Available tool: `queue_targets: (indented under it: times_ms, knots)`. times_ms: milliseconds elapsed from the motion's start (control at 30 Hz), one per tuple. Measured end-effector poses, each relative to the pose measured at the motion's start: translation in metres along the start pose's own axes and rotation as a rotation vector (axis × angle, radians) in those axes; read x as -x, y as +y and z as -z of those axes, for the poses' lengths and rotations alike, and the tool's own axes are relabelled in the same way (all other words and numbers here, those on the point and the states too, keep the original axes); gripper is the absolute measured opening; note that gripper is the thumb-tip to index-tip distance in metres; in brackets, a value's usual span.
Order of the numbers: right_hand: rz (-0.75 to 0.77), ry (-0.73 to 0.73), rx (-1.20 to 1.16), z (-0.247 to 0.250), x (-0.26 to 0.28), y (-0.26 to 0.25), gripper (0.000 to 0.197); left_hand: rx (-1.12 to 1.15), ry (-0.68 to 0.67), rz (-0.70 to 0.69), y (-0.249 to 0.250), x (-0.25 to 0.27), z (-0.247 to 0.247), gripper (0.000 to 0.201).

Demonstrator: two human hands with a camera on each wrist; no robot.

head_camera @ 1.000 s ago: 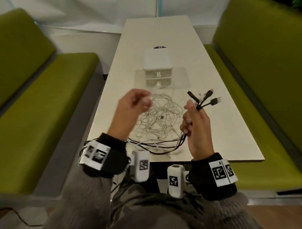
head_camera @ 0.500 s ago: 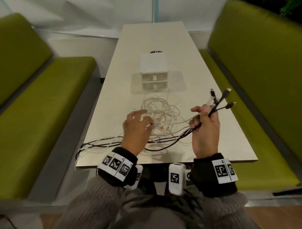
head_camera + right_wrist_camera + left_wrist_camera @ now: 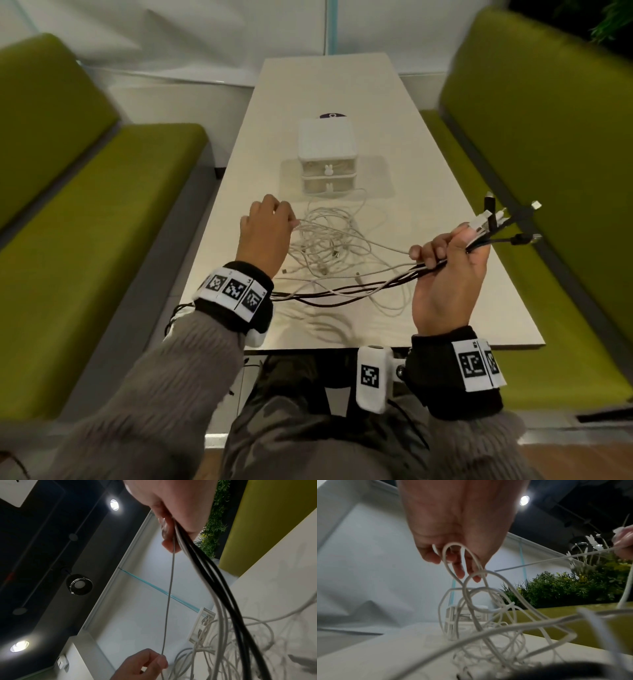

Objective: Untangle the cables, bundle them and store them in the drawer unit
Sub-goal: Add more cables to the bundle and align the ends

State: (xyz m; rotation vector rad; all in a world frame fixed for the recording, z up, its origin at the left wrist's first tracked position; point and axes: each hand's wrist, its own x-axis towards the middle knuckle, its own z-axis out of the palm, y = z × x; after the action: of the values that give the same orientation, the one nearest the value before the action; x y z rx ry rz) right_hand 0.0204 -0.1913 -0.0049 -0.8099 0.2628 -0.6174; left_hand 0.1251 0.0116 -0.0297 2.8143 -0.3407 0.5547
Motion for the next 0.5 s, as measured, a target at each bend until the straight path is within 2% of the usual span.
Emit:
queue_targets:
  times_ms: [133,233,300,333,367,500]
  knots:
    - [0.057,-0.019,0.001,-0.001,-0.002,-0.003,0.024,-0.239,0.053,-0.041,-0.005,-0.016,0.010,0.008]
    - [0.085,-0.016,0.025,-0.005,0.001,-0.002,0.023,-0.249,0.181,-0.010,0.002,-0.035,0.027,0.013]
    - [0.114,-0.021,0.067,-0.006,0.001,0.000,0.024,-0.138,0.248,0.016,0.008,-0.042,0.042,0.012]
    - [0.124,-0.025,0.103,-0.006,0.000,0.000,0.024,-0.051,0.224,0.028,0.011,-0.043,0.047,0.007]
    - [0.123,-0.031,0.146,-0.005,-0.002,0.000,0.025,0.063,0.184,0.032,0.012,-0.041,0.048,0.003]
    - [0.080,-0.089,0.285,-0.002,-0.003,0.011,0.022,0.441,-0.007,-0.012,0.015,-0.017,0.041,0.008]
